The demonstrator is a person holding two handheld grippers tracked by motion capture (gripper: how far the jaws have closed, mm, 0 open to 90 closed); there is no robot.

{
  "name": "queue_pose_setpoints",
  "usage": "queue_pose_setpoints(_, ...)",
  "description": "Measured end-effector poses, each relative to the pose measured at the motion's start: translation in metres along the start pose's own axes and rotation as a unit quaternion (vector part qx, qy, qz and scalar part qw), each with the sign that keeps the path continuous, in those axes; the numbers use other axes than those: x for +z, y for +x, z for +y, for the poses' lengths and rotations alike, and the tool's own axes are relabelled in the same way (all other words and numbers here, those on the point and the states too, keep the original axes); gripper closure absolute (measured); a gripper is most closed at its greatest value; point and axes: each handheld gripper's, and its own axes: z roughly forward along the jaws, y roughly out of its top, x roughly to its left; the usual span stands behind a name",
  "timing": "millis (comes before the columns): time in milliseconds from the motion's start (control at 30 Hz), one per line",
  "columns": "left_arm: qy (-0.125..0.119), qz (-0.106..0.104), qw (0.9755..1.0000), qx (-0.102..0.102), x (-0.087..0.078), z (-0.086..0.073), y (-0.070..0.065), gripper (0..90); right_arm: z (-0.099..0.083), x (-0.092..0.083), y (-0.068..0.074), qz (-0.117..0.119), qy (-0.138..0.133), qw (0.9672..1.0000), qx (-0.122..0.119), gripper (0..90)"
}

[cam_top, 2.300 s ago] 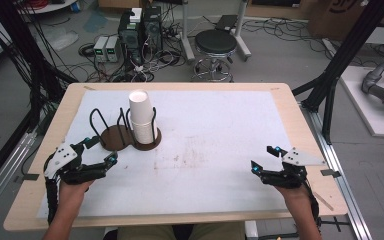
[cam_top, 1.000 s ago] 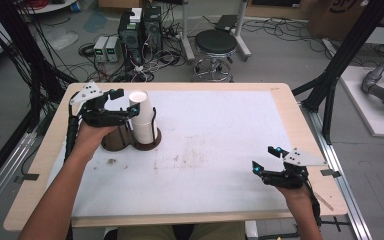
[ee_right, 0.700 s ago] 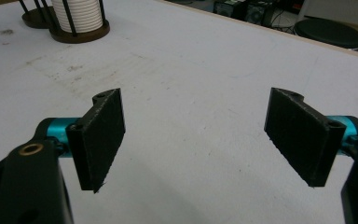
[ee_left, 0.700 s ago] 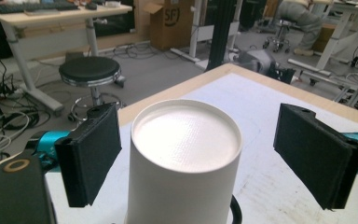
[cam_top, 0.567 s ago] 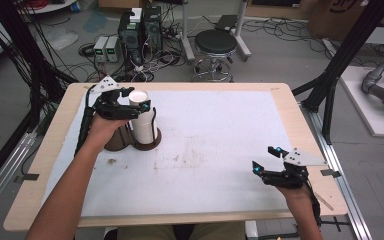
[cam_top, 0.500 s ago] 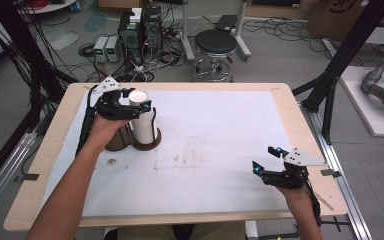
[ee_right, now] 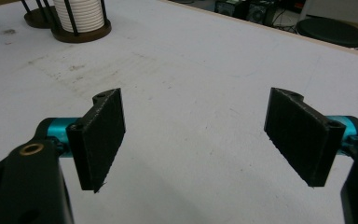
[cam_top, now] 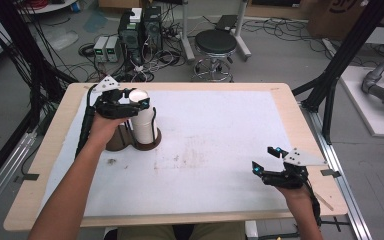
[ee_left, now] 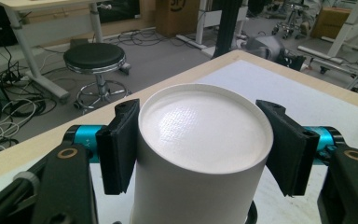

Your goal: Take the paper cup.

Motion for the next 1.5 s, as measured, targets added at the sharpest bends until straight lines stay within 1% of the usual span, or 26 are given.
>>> queue_pose_setpoints(33,-0.012,0.001,0.9999,-0.002,-0.002,0.002,0.0,34.0,0.0,0.0,0.0,-0.001,0.0,1.0,0.0,20.7)
queue_pose_setpoints(67,-0.015,-0.001,0.9999,-0.005,-0.003,0.003,0.0,34.1,0.0,0.0,0.0,0.0,0.0,1.0,0.0,20.7)
queue_pose_setpoints(267,-0.022,-0.002,0.9997,-0.01,-0.008,0.007,0.001,34.2,0.0,0.0,0.0,0.0,0.001,1.0,0.001,20.7)
queue_pose_setpoints(433,-0.036,-0.003,0.9993,0.004,-0.014,0.022,-0.005,34.3,0.0,0.0,0.0,0.001,0.001,1.0,0.0,20.7)
queue_pose_setpoints(467,-0.044,-0.002,0.999,0.001,-0.017,0.027,-0.005,34.4,0.0,0.0,0.0,0.0,0.001,1.0,0.001,20.7)
queue_pose_setpoints(500,-0.044,-0.002,0.999,0.001,-0.017,0.027,-0.005,34.4,0.0,0.0,0.0,0.001,0.001,1.0,0.0,20.7)
queue_pose_setpoints(567,-0.053,-0.002,0.9986,0.004,-0.022,0.037,-0.007,34.5,0.0,0.0,0.001,0.0,0.0,1.0,0.0,20.7)
queue_pose_setpoints(600,-0.053,-0.002,0.9986,0.004,-0.022,0.037,-0.007,34.5,0.0,0.0,0.0,0.001,0.0,1.0,-0.001,20.8)
queue_pose_setpoints(633,-0.065,0.002,0.9978,0.007,-0.027,0.044,-0.009,34.5,0.0,0.0,0.0,0.0,-0.001,1.0,-0.003,20.7)
queue_pose_setpoints(667,-0.065,0.002,0.9978,0.007,-0.027,0.044,-0.009,34.6,0.0,0.0,0.0,0.001,-0.001,1.0,-0.002,20.7)
queue_pose_setpoints(700,-0.077,0.001,0.9971,0.005,-0.032,0.05,-0.011,34.6,0.0,0.0,0.0,0.0,-0.001,1.0,-0.002,20.7)
queue_pose_setpoints(733,-0.077,0.001,0.9971,0.005,-0.032,0.05,-0.011,34.6,0.0,0.0,0.0,0.0,-0.001,1.0,-0.002,20.7)
queue_pose_setpoints(833,-0.087,-0.003,0.9959,0.023,-0.044,0.06,-0.018,34.6,0.0,-0.001,0.0,0.001,-0.001,1.0,0.001,20.7)
queue_pose_setpoints(867,-0.087,-0.003,0.9959,0.023,-0.044,0.06,-0.018,34.6,0.0,-0.001,0.0,0.001,-0.001,1.0,0.001,20.7)
queue_pose_setpoints(967,-0.095,-0.013,0.9948,0.033,-0.058,0.068,-0.025,34.6,0.0,-0.001,0.0,0.0,-0.001,1.0,0.001,20.7)
queue_pose_setpoints(1000,-0.095,-0.013,0.9948,0.033,-0.058,0.068,-0.025,34.7,0.0,-0.001,0.0,0.0,-0.001,1.0,0.001,20.7)
queue_pose_setpoints(1067,-0.093,-0.02,0.9946,0.042,-0.069,0.069,-0.03,34.6,0.001,-0.001,0.001,0.0,0.0,1.0,0.0,20.7)
queue_pose_setpoints(1100,-0.093,-0.02,0.9946,0.042,-0.069,0.069,-0.03,34.7,0.001,-0.001,0.001,0.0,0.0,1.0,0.001,20.7)
queue_pose_setpoints(1133,-0.096,-0.024,0.9941,0.044,-0.077,0.068,-0.032,34.6,0.001,0.0,0.001,0.0,-0.002,1.0,-0.001,20.7)
queue_pose_setpoints(1167,-0.096,-0.024,0.9941,0.044,-0.077,0.068,-0.032,34.7,0.001,0.0,0.001,0.0,-0.001,1.0,-0.001,20.7)
queue_pose_setpoints(1267,-0.099,-0.026,0.9938,0.044,-0.088,0.065,-0.033,34.7,0.001,0.001,0.002,0.001,0.0,1.0,-0.002,20.7)
queue_pose_setpoints(1300,-0.098,-0.029,0.9938,0.044,-0.094,0.062,-0.034,34.7,0.001,0.001,0.003,0.002,0.002,1.0,0.0,20.7)
queue_pose_setpoints(1333,-0.098,-0.029,0.9938,0.044,-0.094,0.062,-0.034,34.7,0.001,0.001,0.003,0.002,0.002,1.0,0.0,20.7)
queue_pose_setpoints(1433,-0.101,-0.045,0.9932,0.037,-0.103,0.047,-0.035,34.7,0.001,0.001,0.003,0.003,0.002,1.0,0.0,20.7)
queue_pose_setpoints(1467,-0.101,-0.045,0.9932,0.037,-0.103,0.047,-0.035,34.7,0.001,0.002,0.003,0.004,0.003,1.0,0.0,20.7)
queue_pose_setpoints(1500,-0.103,-0.048,0.993,0.034,-0.104,0.041,-0.036,34.6,0.001,0.002,0.004,0.005,0.003,1.0,-0.001,20.7)
